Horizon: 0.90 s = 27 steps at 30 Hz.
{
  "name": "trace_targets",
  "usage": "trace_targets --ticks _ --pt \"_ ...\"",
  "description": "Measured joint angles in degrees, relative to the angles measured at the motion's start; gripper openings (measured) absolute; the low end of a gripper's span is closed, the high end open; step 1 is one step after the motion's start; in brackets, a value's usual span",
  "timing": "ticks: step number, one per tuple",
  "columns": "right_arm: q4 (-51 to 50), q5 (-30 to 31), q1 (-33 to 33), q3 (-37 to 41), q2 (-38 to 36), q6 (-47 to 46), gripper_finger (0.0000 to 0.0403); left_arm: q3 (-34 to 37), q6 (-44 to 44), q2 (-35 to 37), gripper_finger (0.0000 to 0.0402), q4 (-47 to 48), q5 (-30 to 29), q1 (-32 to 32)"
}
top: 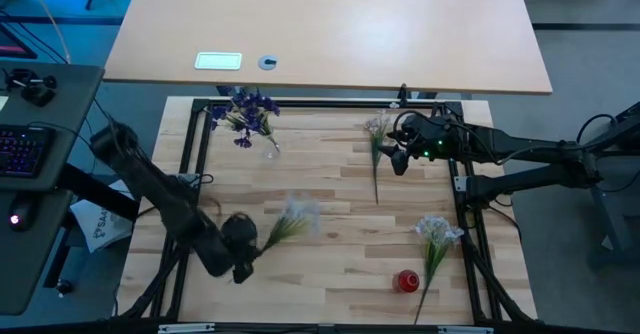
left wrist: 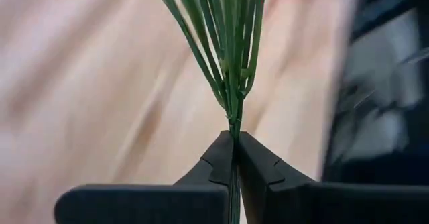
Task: Sort flowers into vase by color
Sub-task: Put the bottom left white flowers into the red vase
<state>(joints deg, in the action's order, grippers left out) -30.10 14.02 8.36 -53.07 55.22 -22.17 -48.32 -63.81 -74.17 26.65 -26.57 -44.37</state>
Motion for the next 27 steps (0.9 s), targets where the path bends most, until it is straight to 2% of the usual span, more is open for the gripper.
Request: trace_targets --ticks 5,11,14,16,19,21,24,27 --pt "0.91 1.97 0.00 -0.01 0.00 -0.39 0.0254 -0.06 21.94 6.68 0.0001 -8.97 -13.41 4.38" --pt "2.95 2.09 0.00 -0.01 0.00 -1.65 0.0254 -0.06 36.00 8.95 0.0000 -15.14 -33.33 10.96" --pt "4.04 2.09 0.00 -0.01 0.00 -1.97 0.0254 0.86 41.96 9.92 0.0000 -20.58 -38.34 12.68" --pt "5.01 2.10 0.01 -0.01 0.18 -1.98 0.0254 3.86 44.58 10.81 0.0000 -27.62 -38.89 13.30" --pt "6.04 2.10 0.02 -0.01 0.61 -1.92 0.0254 12.54 47.79 11.12 0.0000 -45.46 -36.41 13.28" --pt "6.31 2.12 0.01 -0.01 1.14 -1.90 0.0254 19.28 50.98 11.06 0.0000 -61.68 -32.43 13.26" --pt "6.34 2.10 0.02 -0.01 2.30 -1.79 0.0254 27.51 56.80 10.25 0.0000 -87.03 -23.46 14.83" --pt "6.44 2.05 0.00 -0.01 4.02 -1.79 0.0254 31.30 63.65 9.77 0.0000 -100.27 -16.22 18.83"
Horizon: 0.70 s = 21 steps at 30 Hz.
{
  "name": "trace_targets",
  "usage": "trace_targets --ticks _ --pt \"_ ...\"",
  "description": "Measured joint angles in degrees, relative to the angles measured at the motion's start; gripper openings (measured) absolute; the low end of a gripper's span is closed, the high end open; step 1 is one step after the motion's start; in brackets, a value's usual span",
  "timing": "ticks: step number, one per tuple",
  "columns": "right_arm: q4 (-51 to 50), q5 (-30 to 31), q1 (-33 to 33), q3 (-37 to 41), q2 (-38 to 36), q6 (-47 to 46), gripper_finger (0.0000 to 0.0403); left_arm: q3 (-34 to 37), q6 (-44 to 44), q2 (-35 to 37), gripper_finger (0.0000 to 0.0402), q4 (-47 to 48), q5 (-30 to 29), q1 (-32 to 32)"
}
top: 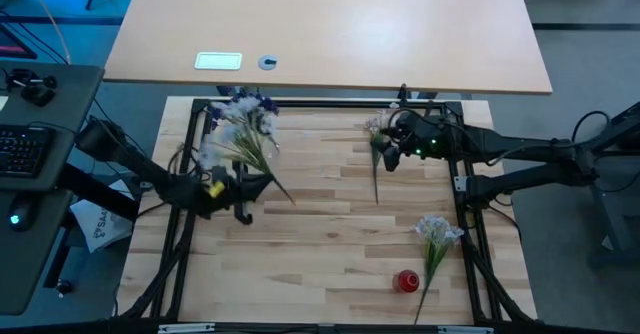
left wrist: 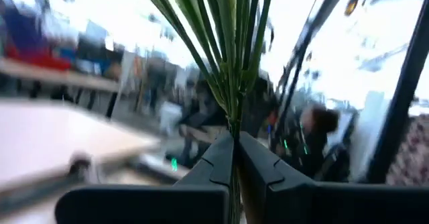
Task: Sort flowers into vase by color
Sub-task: Put the bottom left white flowers into the red vase
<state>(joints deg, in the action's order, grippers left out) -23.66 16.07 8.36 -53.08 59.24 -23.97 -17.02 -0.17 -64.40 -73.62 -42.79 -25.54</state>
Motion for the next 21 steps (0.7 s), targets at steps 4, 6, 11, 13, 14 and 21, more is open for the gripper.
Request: trace_targets --ticks 4,6,11,13,14,21 --pt "0.43 -1.16 0.02 0.00 2.11 0.01 0.0254 -0.36 8.94 0.32 0.0000 -0.30 1.58 5.80" --pt "0.68 -2.11 0.00 0.00 2.66 0.52 0.0254 -0.69 11.51 0.34 0.0000 0.25 0.96 7.79" --pt "2.03 -2.57 0.00 0.00 2.35 0.92 0.0254 -0.69 14.98 0.50 0.0000 2.42 -3.70 9.94" --pt "2.32 -2.56 0.00 0.00 2.04 0.92 0.0254 -0.69 17.93 0.45 0.0000 4.55 -8.61 10.64" --pt "2.44 -2.55 0.00 0.00 1.92 0.92 0.0254 -0.69 19.37 0.43 0.0000 4.91 -11.56 11.35" --pt "3.80 -2.55 0.01 0.00 1.88 1.97 0.0254 -0.69 21.87 0.50 0.0000 4.77 -15.16 18.86"
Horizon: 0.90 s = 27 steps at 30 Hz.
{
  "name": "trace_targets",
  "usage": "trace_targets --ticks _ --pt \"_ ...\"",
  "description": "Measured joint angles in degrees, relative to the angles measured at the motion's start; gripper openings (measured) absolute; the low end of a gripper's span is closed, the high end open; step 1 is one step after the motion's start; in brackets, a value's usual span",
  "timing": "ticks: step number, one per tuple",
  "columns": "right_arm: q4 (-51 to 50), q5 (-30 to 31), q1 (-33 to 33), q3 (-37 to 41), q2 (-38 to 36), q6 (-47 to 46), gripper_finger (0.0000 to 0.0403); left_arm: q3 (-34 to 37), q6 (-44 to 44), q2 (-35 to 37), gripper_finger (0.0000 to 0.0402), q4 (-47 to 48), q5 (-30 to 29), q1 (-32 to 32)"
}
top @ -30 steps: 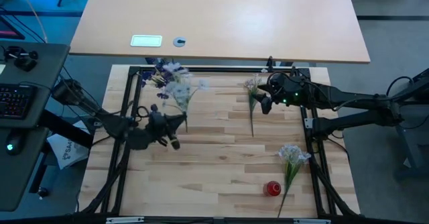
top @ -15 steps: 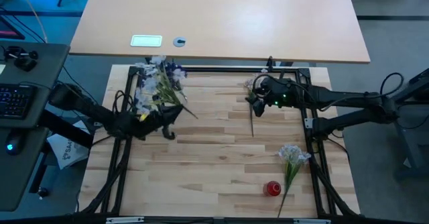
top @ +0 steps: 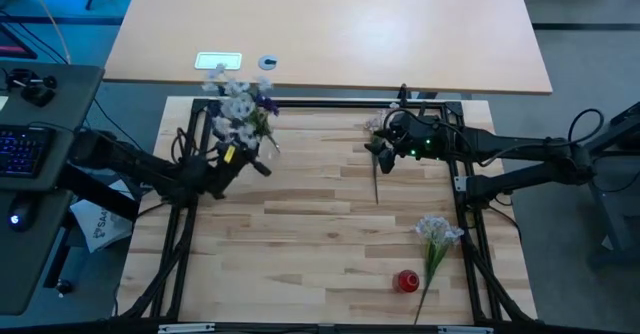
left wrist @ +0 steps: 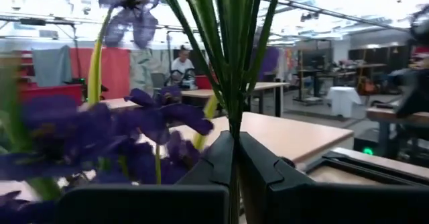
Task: Sort flowers into vase by color
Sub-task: Put the bottom left white flowers into the red vase
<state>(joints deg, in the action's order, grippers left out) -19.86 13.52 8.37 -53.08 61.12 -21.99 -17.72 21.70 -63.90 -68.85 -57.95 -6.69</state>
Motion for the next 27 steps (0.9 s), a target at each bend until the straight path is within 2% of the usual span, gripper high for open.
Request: trace_targets --ticks 3,6,11,15,18,22,27 --pt "0.04 0.00 -0.01 0.00 0.00 0.13 0.0254 0.00 -1.54 0.00 0.0000 -0.02 2.46 2.91" --pt "0.02 0.00 -0.01 0.00 0.00 0.81 0.0254 0.00 -0.86 0.00 0.0000 -0.90 2.26 4.76" --pt "0.03 -0.01 -0.01 0.00 0.00 2.74 0.0254 -0.66 -2.89 0.28 0.0000 -1.55 3.07 5.52" --pt "-0.36 -0.48 -0.01 0.00 -1.50 4.41 0.0254 -3.78 -13.24 0.19 0.0000 0.65 12.22 3.76" --pt "-1.37 -0.49 -0.01 -0.11 -4.01 5.24 0.0254 -8.76 -19.04 -1.04 0.0000 8.49 16.53 1.72" --pt "-2.83 -0.61 -0.01 -0.13 -7.91 5.42 0.0254 -17.87 -19.70 -5.79 0.0000 18.89 22.28 -1.70" --pt "-5.40 -7.91 -0.20 -0.13 -11.92 2.72 0.0254 -25.74 -20.06 -14.89 0.0000 20.22 30.43 -5.34"
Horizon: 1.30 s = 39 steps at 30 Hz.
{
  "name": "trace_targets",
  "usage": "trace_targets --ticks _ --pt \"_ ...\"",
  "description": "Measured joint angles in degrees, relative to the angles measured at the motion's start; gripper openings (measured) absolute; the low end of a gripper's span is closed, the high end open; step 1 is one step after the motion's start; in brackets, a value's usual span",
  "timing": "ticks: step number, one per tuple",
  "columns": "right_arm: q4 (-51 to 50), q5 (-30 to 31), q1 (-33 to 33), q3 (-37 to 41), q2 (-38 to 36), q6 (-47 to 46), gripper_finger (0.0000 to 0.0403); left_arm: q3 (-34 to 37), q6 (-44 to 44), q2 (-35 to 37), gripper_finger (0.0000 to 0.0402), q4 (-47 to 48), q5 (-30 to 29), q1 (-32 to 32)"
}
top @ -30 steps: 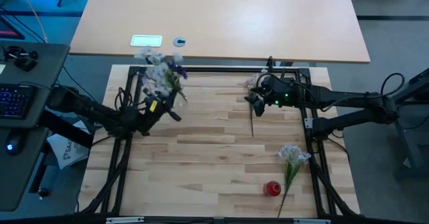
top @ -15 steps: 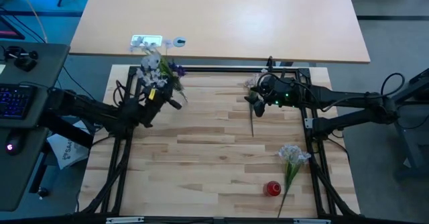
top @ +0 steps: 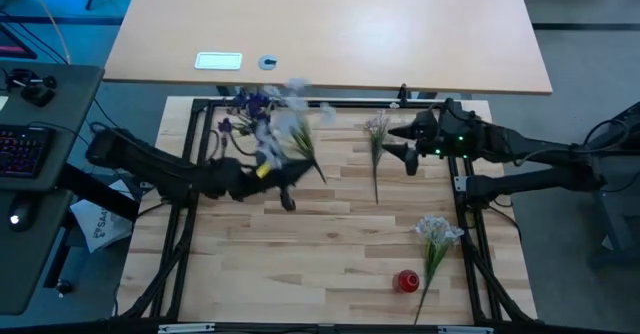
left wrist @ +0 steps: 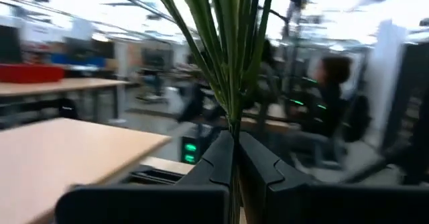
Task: Sort flowers into vase by color
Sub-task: Put the bottom left white flowers into the red vase
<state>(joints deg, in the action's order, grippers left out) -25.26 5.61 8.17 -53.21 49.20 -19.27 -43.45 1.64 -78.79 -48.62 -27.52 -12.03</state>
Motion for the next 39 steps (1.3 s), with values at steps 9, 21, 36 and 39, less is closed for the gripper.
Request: trace_targets --ticks 9,21,36,39 --pt "21.65 -5.23 -7.41 1.11 4.47 -1.24 0.0254 -2.70 -6.89 -11.04 0.0000 -12.10 0.03 1.19" --pt "40.54 -5.73 -9.49 1.20 19.39 -1.40 0.0254 -7.20 -6.06 -12.13 0.0000 -2.52 3.64 1.63" --pt "43.49 -7.75 -10.52 1.20 23.34 -2.98 0.0250 -7.27 -7.01 -12.13 0.0000 1.52 4.67 2.43" --pt "44.55 -7.50 -10.93 1.20 23.99 -2.48 0.0232 -7.27 -7.07 -12.13 0.0000 2.08 4.78 2.68"
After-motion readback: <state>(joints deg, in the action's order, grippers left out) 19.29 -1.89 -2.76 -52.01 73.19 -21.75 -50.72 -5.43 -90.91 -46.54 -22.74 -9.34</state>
